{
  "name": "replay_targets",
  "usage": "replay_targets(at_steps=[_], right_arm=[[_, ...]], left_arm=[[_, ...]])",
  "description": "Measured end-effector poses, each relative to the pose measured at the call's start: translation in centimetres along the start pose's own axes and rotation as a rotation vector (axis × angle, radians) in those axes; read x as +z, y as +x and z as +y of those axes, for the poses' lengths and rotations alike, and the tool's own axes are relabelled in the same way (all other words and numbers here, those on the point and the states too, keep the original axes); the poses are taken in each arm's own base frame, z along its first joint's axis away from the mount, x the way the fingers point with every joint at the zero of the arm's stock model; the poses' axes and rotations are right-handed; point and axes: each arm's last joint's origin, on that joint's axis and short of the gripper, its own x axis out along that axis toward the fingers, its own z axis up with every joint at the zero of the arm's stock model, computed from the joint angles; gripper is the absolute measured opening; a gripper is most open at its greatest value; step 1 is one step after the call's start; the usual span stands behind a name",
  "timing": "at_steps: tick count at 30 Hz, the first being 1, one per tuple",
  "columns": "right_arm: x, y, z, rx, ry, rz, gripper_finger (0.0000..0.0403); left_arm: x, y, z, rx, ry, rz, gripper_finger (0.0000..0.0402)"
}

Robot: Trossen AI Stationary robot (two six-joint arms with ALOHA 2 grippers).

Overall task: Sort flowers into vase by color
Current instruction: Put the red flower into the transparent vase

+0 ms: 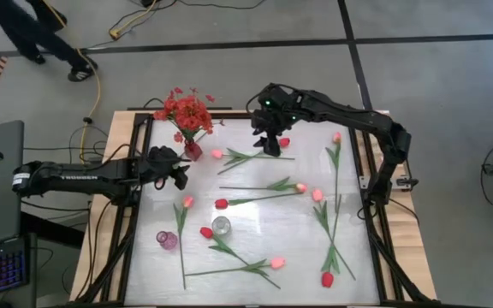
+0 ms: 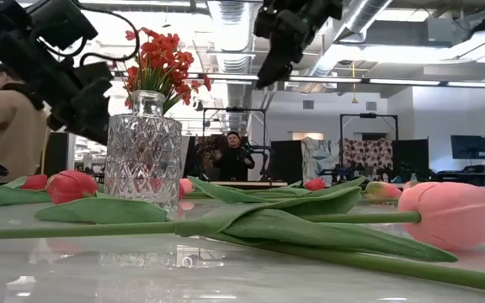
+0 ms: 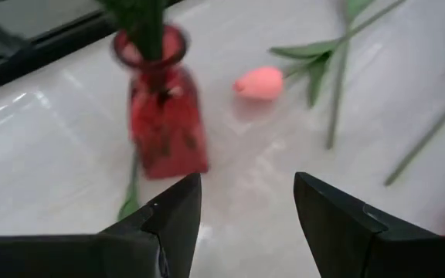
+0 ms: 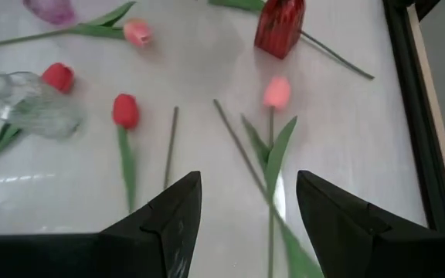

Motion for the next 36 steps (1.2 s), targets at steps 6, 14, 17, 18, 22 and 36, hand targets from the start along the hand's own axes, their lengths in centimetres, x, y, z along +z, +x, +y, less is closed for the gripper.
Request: replay_targets(at_steps=[6, 14, 17, 18, 22, 36], right_arm=[[0.3, -0.7, 0.9, 0.008, -0.016, -0.016, 0.0238], [0.3, -0.1, 1.1, 0.017, -0.021, -0.001, 0.0238], [0.3, -0.1, 1.1, 0.018, -0.021, 0.001, 0.0238], [0.2, -0.1, 1.1, 0.019, -0.02, 0.005, 0.0238], [0.1, -0.1, 1.1, 0.021, -0.019, 0.012, 0.0238], [0.1, -0.1, 1.1, 0.024, -0.022, 0.02, 0.0238]], left_arm=[[-0.7, 0.9, 0.3, 0.096, 0.012, 0.074, 0.0194], [-1.2, 3.5, 1.3, 0.258, 0.034, 0.179, 0.0194], [-1.3, 4.3, 1.9, 0.292, 0.038, 0.228, 0.0194], [-1.3, 4.6, 2.2, 0.301, 0.037, 0.247, 0.0194], [-1.2, 5.4, 3.2, 0.262, 0.002, 0.306, 0.0194], [-1.1, 5.9, 4.9, 0.258, -0.076, 0.374, 0.0144]])
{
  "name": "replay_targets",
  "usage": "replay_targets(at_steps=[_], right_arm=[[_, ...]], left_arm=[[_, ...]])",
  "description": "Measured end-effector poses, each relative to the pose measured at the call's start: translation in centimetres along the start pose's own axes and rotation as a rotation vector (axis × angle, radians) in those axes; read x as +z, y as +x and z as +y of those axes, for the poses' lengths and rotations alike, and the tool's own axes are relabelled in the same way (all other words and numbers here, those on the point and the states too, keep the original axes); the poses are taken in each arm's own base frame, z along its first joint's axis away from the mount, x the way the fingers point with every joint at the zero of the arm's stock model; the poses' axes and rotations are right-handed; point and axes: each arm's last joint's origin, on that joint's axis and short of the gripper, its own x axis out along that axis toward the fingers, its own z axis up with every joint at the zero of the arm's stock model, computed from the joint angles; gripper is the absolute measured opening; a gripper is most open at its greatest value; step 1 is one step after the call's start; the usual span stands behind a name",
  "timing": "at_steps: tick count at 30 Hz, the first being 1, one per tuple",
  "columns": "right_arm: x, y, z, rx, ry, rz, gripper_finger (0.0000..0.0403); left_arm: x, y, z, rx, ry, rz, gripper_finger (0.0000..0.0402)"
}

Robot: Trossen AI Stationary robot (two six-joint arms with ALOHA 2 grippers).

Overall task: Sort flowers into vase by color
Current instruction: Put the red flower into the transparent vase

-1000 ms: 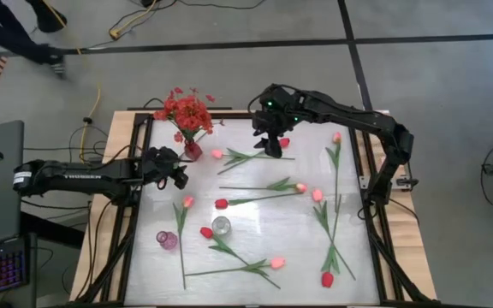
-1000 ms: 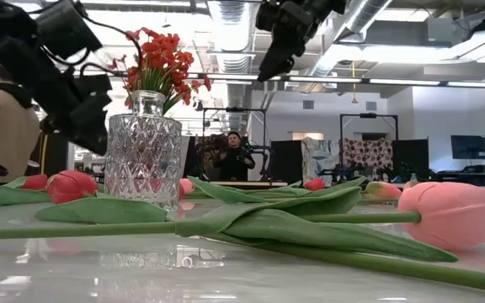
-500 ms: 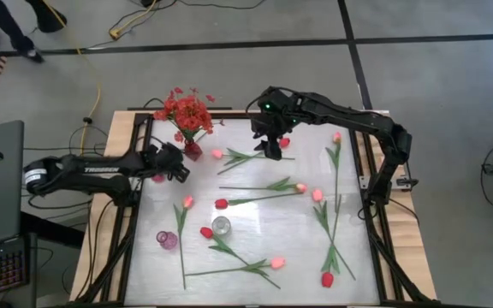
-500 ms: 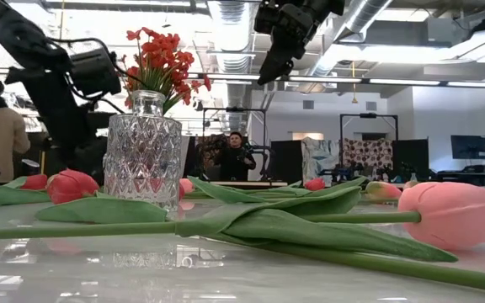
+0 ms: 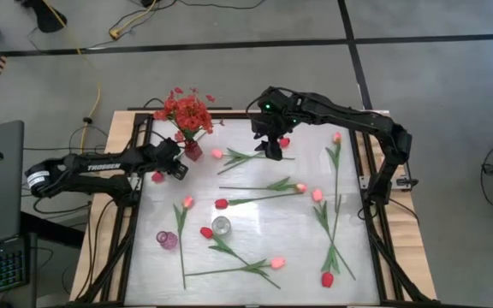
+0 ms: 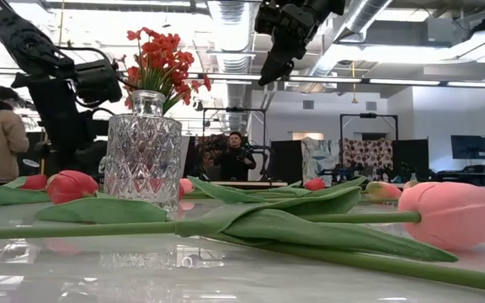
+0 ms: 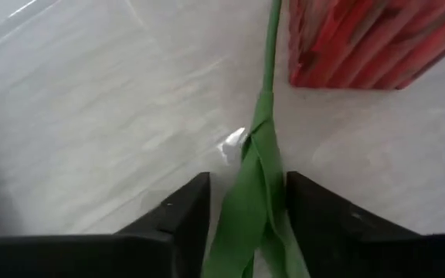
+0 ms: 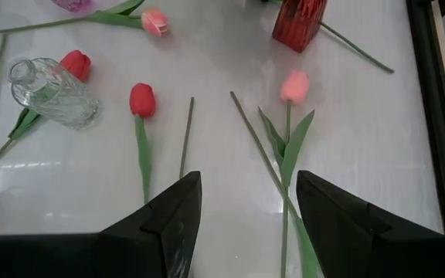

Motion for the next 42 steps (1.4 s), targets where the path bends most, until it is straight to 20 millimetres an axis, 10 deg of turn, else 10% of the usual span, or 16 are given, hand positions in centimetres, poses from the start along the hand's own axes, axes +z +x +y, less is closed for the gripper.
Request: replay_targets(at_steps=[8, 24, 42], right_arm=[[0.0, 0.1, 0.4, 0.009, -0.006, 0.009, 0.0238], [-0.1, 0.3, 0.8, -0.028, -0.028, 0.051, 0.0226], [-1.1, -0.9, 1.1, -0.011, -0.026, 0.135, 0.0171]], left_arm=[[-0.2, 0.0, 0.1, 0.012, -0.022, 0.023, 0.001], [3.1, -7.0, -1.4, 0.167, -0.05, 0.031, 0.0003], [1.7, -14.5, -1.2, 0.142, 0.087, 0.495, 0.0002]])
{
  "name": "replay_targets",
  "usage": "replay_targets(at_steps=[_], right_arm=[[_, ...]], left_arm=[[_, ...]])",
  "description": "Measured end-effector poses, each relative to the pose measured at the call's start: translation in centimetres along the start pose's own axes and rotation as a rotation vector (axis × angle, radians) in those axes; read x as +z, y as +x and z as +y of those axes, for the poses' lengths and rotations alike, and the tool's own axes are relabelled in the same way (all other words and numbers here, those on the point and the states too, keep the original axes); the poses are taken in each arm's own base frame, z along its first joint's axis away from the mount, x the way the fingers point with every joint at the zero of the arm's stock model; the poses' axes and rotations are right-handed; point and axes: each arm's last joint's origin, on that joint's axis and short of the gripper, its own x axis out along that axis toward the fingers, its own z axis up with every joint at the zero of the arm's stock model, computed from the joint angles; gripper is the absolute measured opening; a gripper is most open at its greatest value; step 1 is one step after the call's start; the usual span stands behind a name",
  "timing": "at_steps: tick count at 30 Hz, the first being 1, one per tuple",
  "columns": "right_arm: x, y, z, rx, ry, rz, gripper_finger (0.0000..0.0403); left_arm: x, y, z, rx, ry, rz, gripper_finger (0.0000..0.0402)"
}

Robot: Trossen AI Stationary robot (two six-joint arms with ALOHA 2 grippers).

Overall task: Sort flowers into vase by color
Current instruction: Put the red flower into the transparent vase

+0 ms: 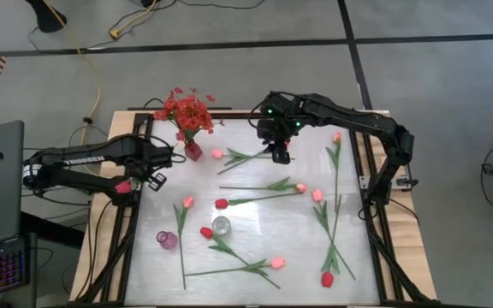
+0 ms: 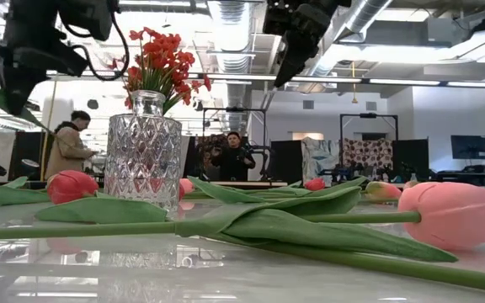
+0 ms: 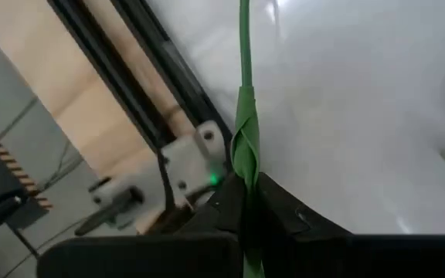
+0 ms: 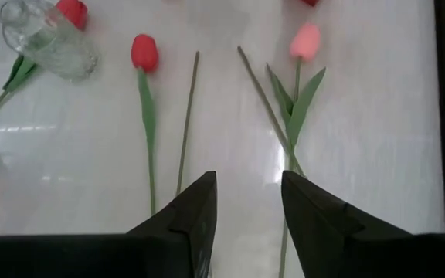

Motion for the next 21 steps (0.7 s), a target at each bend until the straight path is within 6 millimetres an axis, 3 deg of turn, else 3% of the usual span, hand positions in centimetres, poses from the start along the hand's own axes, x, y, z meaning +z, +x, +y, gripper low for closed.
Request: replay_targets(at_steps=[10, 21], right_arm=[[-0.3, -2.0, 0.3, -0.038, 0.019, -0.031, 0.0168], [-0.4, -1.9, 0.5, -0.028, 0.056, -0.012, 0.0168]], left_arm=[[-0.8, -0.2, -0.5, -0.162, 0.138, 0.117, 0.0002], [-1.5, -0.4, -1.3, -0.267, 0.394, 0.154, 0.0002]])
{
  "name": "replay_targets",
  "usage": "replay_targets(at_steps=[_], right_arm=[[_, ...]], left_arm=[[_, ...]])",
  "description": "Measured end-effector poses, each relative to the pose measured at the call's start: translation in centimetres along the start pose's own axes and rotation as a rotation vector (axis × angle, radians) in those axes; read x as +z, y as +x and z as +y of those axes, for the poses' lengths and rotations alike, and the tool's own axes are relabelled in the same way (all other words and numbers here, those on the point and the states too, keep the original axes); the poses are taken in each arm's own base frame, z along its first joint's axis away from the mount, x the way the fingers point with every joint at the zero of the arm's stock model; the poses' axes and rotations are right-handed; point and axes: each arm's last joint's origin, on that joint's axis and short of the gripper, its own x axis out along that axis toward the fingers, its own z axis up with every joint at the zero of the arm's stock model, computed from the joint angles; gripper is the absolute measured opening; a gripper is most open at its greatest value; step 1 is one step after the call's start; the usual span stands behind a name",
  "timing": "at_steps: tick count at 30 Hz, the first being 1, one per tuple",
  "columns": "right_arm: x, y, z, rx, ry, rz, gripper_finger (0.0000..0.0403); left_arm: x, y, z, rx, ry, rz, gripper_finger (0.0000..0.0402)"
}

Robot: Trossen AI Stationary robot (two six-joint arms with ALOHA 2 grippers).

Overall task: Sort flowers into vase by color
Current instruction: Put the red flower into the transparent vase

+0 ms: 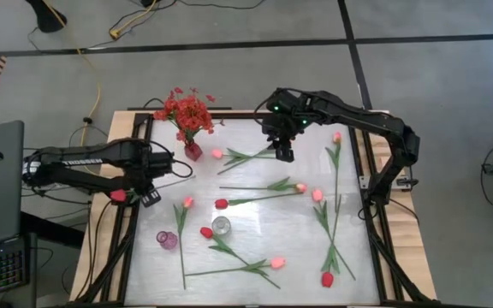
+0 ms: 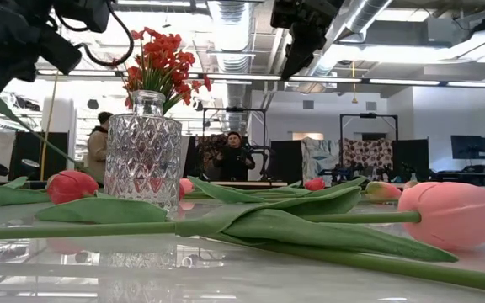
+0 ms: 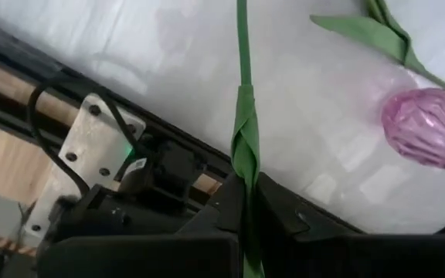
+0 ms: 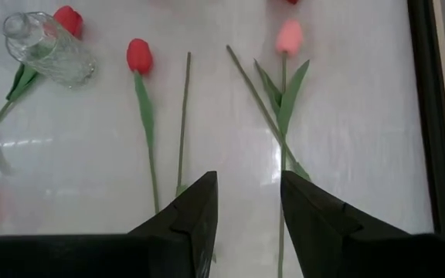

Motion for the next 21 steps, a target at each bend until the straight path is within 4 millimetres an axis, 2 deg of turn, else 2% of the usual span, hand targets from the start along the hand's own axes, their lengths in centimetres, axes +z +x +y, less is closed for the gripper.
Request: replay_targets(at_steps=[6, 11, 15, 21], right_arm=[[-0.1, -0.1, 0.6, 0.009, 0.009, 0.024, 0.0168], [-0.7, -1.1, 1.7, -0.016, 0.0, 0.072, 0.0168], [-0.9, -2.4, 2.8, -0.026, -0.005, 0.062, 0.0163], [-1.2, -5.9, 5.5, -0.017, -0.028, -0.046, 0.015]], left_arm=[[1.1, -0.1, -0.8, -0.038, 0.142, -0.131, 0.0002], [2.3, -0.5, -1.8, -0.13, 0.281, -0.275, 0.0002], [3.2, -2.5, -2.5, -0.167, 0.348, -0.423, 0.0002], [4.3, -6.9, -4.0, -0.214, 0.415, -0.693, 0.0002]])
